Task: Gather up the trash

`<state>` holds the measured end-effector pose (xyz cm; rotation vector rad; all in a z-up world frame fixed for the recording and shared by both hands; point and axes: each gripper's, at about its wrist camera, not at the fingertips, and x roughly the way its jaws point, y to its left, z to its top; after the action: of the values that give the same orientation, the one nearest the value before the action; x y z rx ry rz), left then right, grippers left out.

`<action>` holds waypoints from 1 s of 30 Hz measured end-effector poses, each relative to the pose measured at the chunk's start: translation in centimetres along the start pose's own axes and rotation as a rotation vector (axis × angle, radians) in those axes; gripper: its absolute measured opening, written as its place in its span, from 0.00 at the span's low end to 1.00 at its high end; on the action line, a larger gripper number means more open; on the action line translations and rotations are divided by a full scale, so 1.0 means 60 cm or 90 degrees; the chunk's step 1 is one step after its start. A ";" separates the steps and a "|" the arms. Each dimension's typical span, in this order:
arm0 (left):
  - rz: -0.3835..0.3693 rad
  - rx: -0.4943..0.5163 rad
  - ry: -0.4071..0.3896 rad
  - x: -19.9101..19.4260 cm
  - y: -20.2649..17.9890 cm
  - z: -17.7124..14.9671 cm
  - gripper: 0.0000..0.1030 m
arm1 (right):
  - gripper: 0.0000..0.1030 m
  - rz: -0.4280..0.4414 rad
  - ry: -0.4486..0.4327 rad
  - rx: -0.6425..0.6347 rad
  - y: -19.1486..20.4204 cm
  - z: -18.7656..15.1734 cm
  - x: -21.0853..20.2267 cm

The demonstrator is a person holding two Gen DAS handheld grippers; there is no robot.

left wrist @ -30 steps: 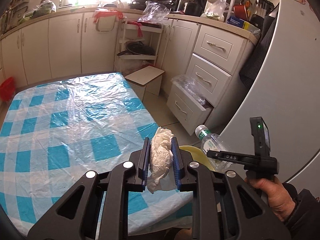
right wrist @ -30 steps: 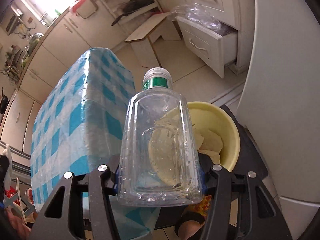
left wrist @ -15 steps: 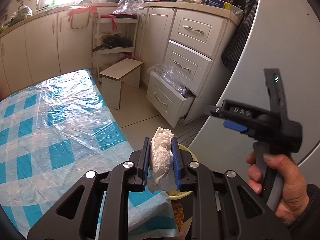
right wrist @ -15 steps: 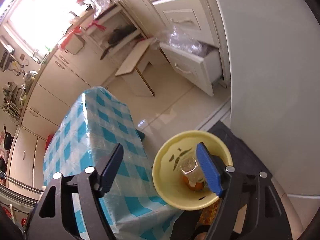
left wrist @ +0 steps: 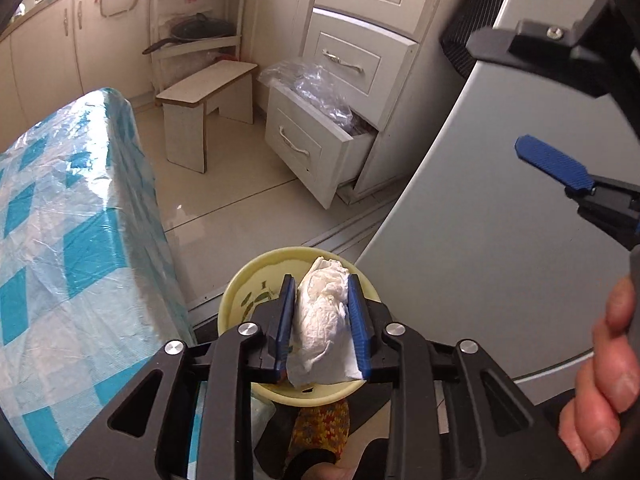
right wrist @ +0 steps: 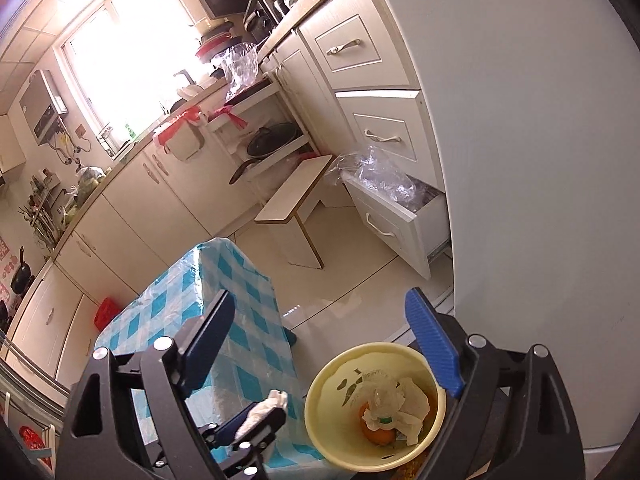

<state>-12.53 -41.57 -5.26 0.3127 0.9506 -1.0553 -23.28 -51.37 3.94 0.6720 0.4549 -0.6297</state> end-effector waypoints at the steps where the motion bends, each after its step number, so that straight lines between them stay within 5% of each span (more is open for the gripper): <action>1: 0.004 0.002 0.003 0.005 -0.003 -0.001 0.36 | 0.81 -0.001 -0.003 0.001 0.000 0.001 -0.003; 14: 0.055 0.000 -0.041 -0.059 0.005 -0.007 0.71 | 0.82 -0.020 -0.015 0.013 -0.005 -0.005 -0.013; 22: 0.117 -0.026 -0.107 -0.209 0.043 -0.045 0.88 | 0.90 -0.056 -0.056 -0.036 0.025 -0.018 -0.053; 30: 0.162 -0.052 -0.170 -0.367 0.091 -0.108 0.92 | 0.93 -0.066 -0.123 -0.109 0.076 -0.107 -0.153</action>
<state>-14.66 -21.65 7.18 0.2128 0.6914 -0.7987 -28.11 -40.63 6.69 0.4218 0.3610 -0.7366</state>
